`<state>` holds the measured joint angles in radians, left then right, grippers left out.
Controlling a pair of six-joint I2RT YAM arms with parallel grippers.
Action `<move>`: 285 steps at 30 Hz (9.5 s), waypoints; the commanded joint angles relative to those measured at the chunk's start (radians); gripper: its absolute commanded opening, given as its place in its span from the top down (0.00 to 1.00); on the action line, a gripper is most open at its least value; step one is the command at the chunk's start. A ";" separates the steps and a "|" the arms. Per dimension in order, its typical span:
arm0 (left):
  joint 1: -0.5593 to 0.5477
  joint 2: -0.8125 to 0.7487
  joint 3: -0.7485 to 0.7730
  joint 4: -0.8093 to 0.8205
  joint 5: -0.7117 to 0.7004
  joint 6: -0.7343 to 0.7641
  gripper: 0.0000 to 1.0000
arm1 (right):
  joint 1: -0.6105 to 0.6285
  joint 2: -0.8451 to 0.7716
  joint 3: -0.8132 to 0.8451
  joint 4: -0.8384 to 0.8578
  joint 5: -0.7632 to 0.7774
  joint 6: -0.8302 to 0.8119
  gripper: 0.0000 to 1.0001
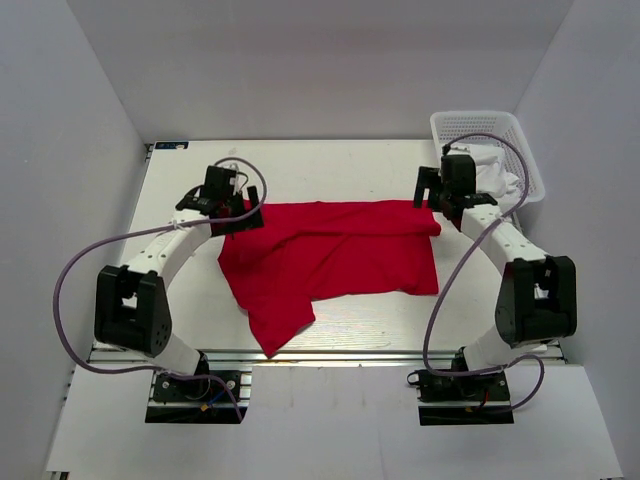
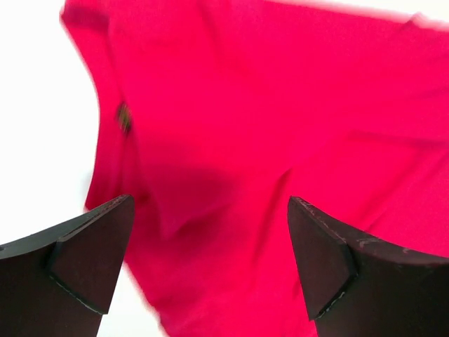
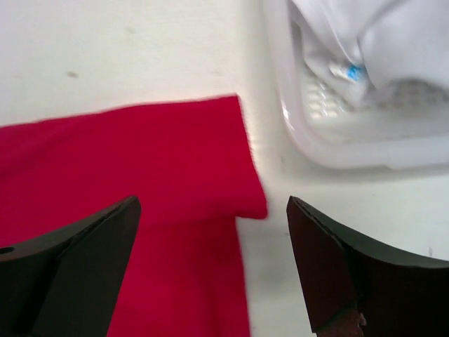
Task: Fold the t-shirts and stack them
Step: Fold the flattened tshirt in 1/3 of the way, then grap the side of the flattened tshirt closest away from the robot with both arms, then fold the other side of the tshirt into a rectangle
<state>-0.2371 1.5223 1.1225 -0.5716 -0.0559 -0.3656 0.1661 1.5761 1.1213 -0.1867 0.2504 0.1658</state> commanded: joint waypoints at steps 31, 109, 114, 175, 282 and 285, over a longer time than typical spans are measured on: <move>0.213 0.693 0.430 0.157 0.163 -0.024 0.02 | -0.045 0.604 0.429 -0.007 -0.303 0.109 0.10; 0.153 -0.438 -0.655 -0.073 0.182 -0.302 1.00 | 0.193 -0.212 -0.489 -0.102 -0.347 0.413 0.30; 0.153 -0.429 -0.646 -0.076 0.182 -0.302 1.00 | 0.196 -0.171 -0.488 -0.051 -0.320 0.426 0.46; 0.174 0.502 0.644 -0.043 0.231 -0.081 1.00 | 0.072 0.096 0.146 -0.471 0.010 0.241 1.00; 0.262 0.108 -0.026 0.345 0.263 -0.035 0.00 | 0.510 0.589 0.750 0.145 -0.113 -0.094 0.10; 0.251 0.108 0.049 0.270 0.185 -0.035 0.00 | 0.503 0.495 0.611 0.148 -0.028 -0.066 0.10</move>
<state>0.0177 1.7027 1.0897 -0.2310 0.2279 -0.4103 0.6807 2.2051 1.8130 -0.0566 0.1329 0.0685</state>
